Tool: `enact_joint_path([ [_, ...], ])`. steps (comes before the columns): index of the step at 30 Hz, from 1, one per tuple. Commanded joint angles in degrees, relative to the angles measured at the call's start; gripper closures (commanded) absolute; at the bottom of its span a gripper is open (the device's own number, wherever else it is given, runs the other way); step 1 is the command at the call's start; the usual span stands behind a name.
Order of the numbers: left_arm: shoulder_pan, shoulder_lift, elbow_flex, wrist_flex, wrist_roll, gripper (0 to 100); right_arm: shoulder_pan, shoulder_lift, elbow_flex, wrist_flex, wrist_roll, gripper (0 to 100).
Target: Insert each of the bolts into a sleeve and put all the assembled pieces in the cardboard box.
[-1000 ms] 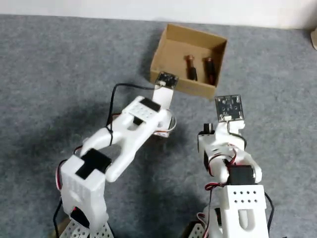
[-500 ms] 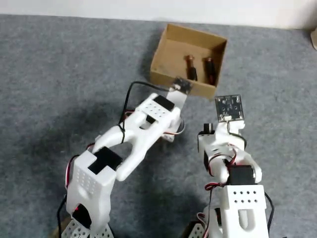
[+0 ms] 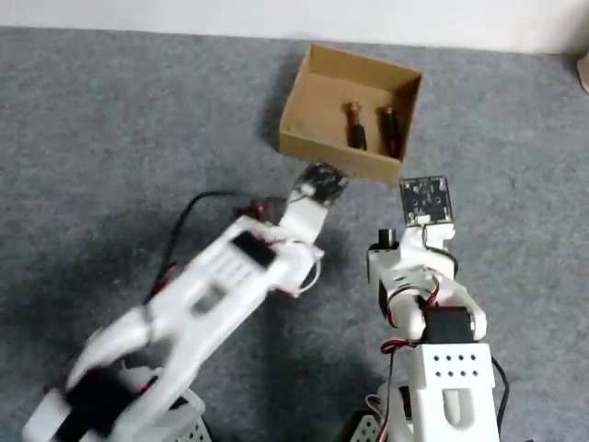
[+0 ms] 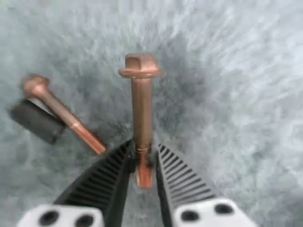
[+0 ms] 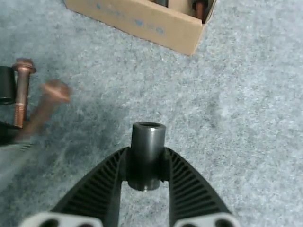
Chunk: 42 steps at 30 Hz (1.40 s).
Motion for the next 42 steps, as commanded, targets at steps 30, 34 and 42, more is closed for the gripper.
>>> enact_joint_path([
  [30, -1.2, -75.4, 41.5, -25.4, 5.2, 99, -17.9, -38.8, 22.3, -6.7, 1.1, 99.3],
  [34, 3.3, -75.4, 41.5, -25.4, 12.3, 99, -17.8, -38.8, 22.3, -6.6, 1.1, 99.3],
  [42, 6.1, -75.4, 41.5, -25.4, 21.5, 99, -18.4, -40.9, 21.9, -4.6, 0.7, 99.3],
])
